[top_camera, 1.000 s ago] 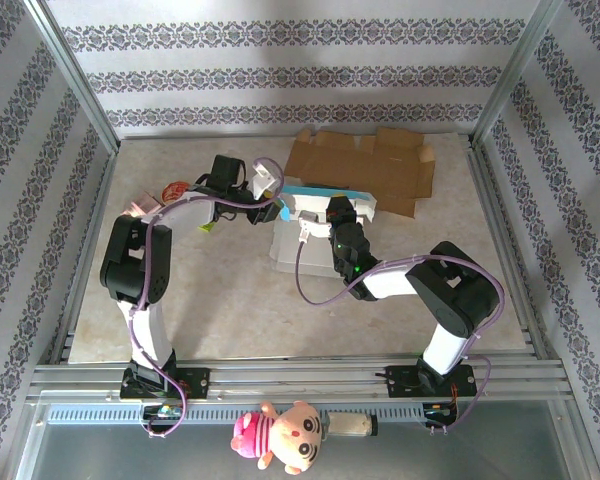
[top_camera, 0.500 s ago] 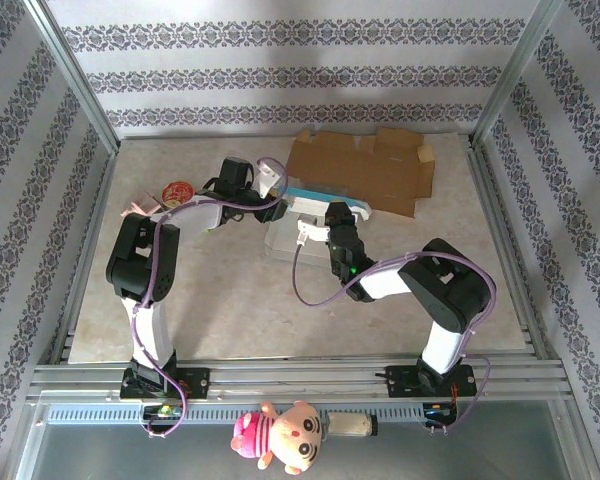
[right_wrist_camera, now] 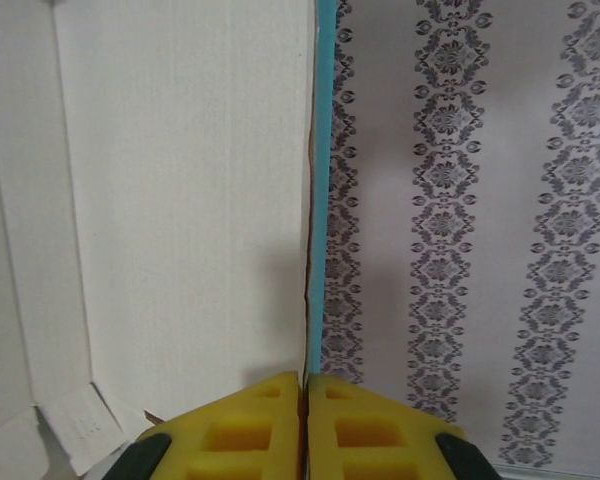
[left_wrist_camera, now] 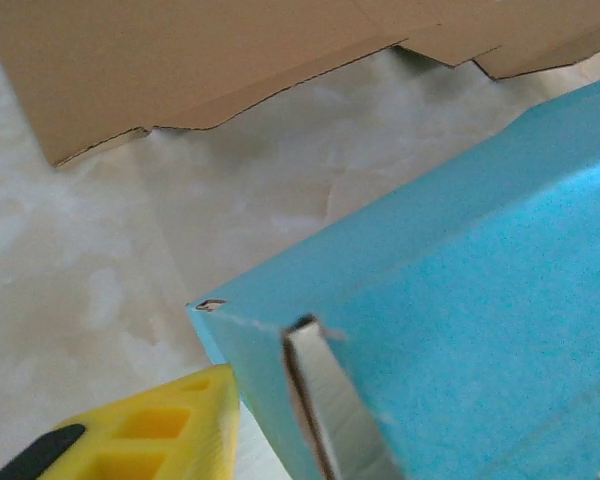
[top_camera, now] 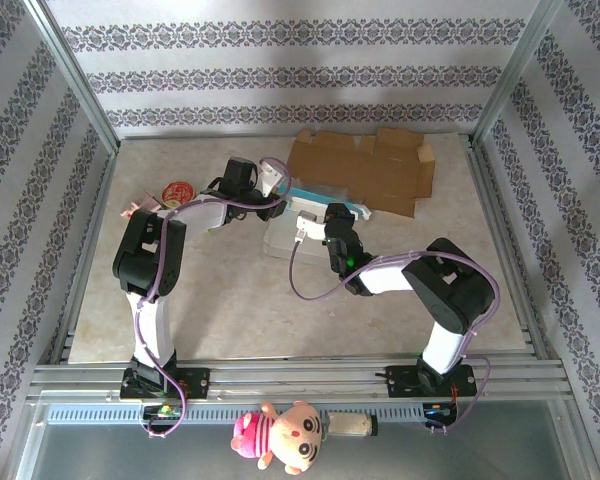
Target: Fold the paper box
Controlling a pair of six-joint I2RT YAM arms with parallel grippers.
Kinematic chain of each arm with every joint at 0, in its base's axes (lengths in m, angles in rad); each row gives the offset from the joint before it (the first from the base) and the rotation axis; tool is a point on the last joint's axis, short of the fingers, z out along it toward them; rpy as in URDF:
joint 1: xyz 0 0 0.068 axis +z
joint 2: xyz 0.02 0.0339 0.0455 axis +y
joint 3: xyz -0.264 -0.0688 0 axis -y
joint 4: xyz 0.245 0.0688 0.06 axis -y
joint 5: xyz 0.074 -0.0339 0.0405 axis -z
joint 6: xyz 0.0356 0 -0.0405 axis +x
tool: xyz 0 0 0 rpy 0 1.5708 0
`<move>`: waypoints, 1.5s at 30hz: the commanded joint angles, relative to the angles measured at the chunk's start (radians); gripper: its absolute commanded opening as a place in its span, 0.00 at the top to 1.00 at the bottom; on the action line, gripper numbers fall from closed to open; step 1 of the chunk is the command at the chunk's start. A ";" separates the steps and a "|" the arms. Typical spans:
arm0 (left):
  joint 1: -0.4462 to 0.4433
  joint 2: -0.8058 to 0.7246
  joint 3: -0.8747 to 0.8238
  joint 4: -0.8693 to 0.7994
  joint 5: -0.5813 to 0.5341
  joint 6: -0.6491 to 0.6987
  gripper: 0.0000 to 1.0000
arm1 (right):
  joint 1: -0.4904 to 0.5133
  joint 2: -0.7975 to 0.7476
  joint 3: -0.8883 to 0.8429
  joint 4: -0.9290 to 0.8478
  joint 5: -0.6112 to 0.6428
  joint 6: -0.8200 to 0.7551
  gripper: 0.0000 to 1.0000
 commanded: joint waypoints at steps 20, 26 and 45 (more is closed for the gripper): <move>-0.023 0.061 0.078 0.056 0.019 -0.070 0.85 | -0.057 -0.390 0.208 -0.959 -0.576 0.633 0.14; -0.028 0.067 0.084 0.038 0.022 -0.061 0.88 | -0.166 -0.480 0.314 -1.080 -0.904 0.995 0.03; -0.085 0.080 0.229 -0.311 0.017 0.106 0.93 | -0.478 0.020 0.663 -1.349 -1.341 1.537 0.21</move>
